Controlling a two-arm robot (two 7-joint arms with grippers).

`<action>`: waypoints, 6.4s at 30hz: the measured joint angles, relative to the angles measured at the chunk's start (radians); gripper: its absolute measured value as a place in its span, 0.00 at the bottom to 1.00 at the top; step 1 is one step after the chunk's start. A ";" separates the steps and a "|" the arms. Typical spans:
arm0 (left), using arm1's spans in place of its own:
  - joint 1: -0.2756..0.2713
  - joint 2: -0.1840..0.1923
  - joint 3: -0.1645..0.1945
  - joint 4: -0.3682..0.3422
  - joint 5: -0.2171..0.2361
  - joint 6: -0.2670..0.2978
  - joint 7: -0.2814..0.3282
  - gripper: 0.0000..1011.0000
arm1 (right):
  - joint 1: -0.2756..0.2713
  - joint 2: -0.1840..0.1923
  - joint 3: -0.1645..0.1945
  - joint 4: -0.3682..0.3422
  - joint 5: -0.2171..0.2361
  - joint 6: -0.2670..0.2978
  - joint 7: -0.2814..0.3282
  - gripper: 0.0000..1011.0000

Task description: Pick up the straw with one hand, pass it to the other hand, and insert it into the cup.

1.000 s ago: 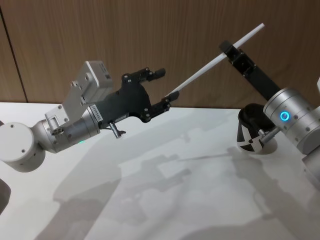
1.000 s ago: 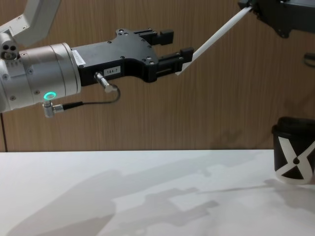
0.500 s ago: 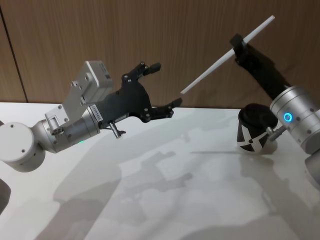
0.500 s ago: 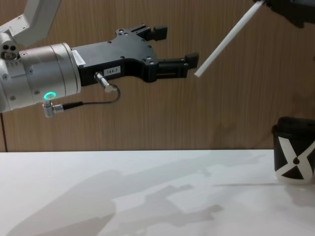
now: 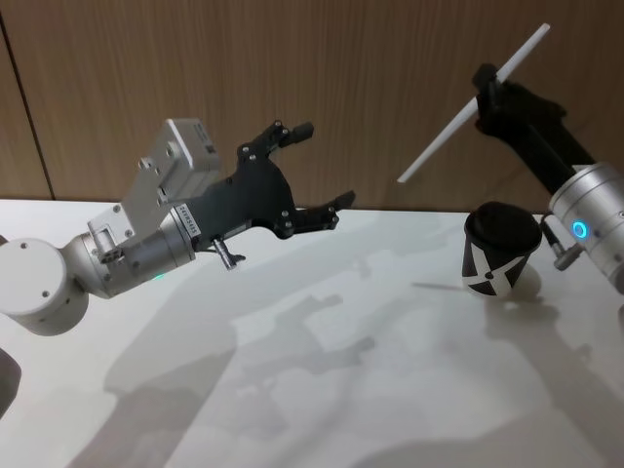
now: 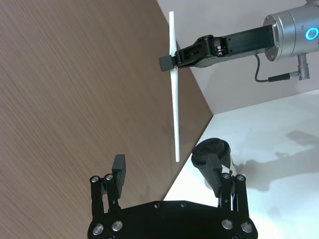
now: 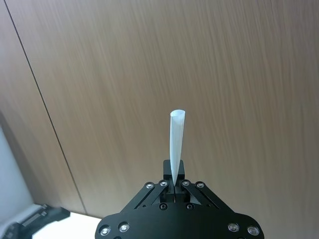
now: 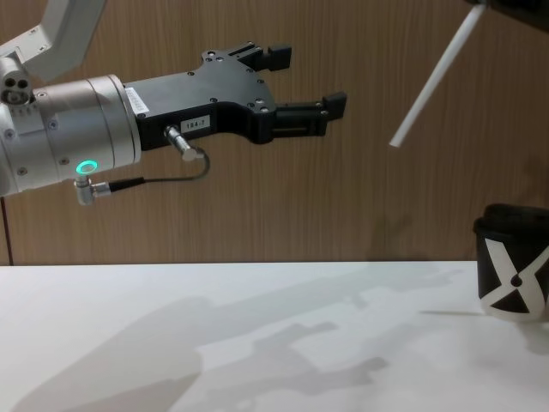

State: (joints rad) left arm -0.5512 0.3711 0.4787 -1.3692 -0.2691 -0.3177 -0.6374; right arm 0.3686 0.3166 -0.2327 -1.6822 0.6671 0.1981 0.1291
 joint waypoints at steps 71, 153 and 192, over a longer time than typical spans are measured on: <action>0.000 0.000 0.000 0.000 0.000 0.000 0.000 0.99 | 0.066 0.247 0.041 0.070 -0.200 0.139 0.120 0.00; 0.000 0.000 0.000 0.000 0.000 0.000 0.000 0.99 | 0.076 0.188 0.030 0.151 -0.263 0.136 0.170 0.41; 0.000 0.000 0.001 0.000 0.000 0.000 0.000 0.99 | 0.077 0.186 0.031 0.154 -0.265 0.135 0.171 0.99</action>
State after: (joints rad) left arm -0.5514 0.3711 0.4792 -1.3689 -0.2694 -0.3177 -0.6374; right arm 0.4456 0.5025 -0.2020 -1.5286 0.4024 0.3328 0.3006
